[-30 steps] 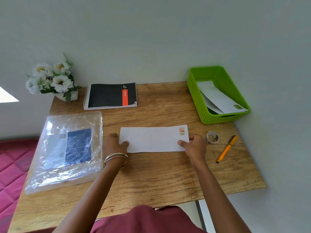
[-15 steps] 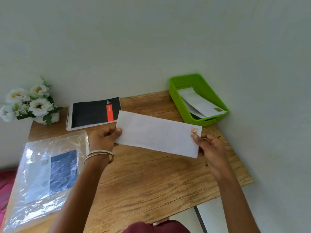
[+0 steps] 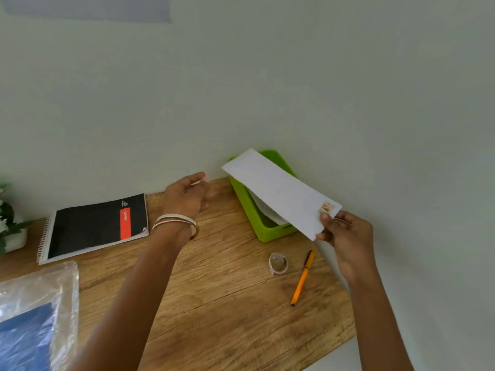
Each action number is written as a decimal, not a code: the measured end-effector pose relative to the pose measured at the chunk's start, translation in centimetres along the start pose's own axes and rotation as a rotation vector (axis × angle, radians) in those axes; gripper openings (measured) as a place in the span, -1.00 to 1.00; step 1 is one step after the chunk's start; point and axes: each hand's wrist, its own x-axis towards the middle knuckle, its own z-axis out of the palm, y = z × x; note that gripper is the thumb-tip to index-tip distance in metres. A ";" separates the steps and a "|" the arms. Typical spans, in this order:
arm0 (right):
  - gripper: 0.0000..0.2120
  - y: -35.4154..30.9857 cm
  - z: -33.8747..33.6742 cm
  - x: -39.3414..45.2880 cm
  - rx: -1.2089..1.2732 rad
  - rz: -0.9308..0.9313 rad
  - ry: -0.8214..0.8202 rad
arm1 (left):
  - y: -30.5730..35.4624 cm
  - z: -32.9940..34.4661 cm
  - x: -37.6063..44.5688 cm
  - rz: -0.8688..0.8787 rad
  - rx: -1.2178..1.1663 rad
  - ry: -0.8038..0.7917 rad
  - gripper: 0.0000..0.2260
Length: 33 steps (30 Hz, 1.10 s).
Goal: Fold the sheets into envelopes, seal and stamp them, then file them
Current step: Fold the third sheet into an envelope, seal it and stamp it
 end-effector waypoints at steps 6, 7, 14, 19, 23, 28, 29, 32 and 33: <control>-0.91 1.8 2.7 4.9 -0.031 0.013 0.095 | -2.6 2.8 -0.6 -0.054 0.081 -0.057 -0.89; -0.91 2.1 3.1 5.5 -0.051 0.017 0.097 | -3.1 2.9 -0.7 -0.057 0.105 -0.058 -0.90; -0.82 2.8 3.8 6.7 -0.318 -0.061 0.151 | -5.2 3.2 -1.1 -0.043 0.195 -0.047 -0.89; -0.63 3.6 3.8 6.3 -0.407 -0.139 0.165 | -6.1 3.0 -1.6 -0.042 0.223 -0.035 -0.88; -0.68 4.1 3.2 5.7 -0.469 -0.202 0.178 | -7.5 2.9 -2.1 0.002 0.343 -0.022 -0.88; -0.80 6.4 0.6 3.1 -0.587 -0.218 0.212 | -10.1 3.1 -4.0 0.037 0.538 -0.200 -0.83; -0.80 7.2 0.0 2.3 -0.617 -0.197 0.207 | -10.7 3.2 -4.3 0.031 0.569 -0.260 -0.83; -0.80 9.8 -1.3 -0.4 -0.658 -0.103 0.173 | -12.8 3.9 -5.1 0.018 0.640 -0.395 -0.69; -0.78 10.6 -1.7 -1.2 -0.677 -0.080 0.155 | -13.5 4.3 -5.2 0.038 0.687 -0.437 -0.60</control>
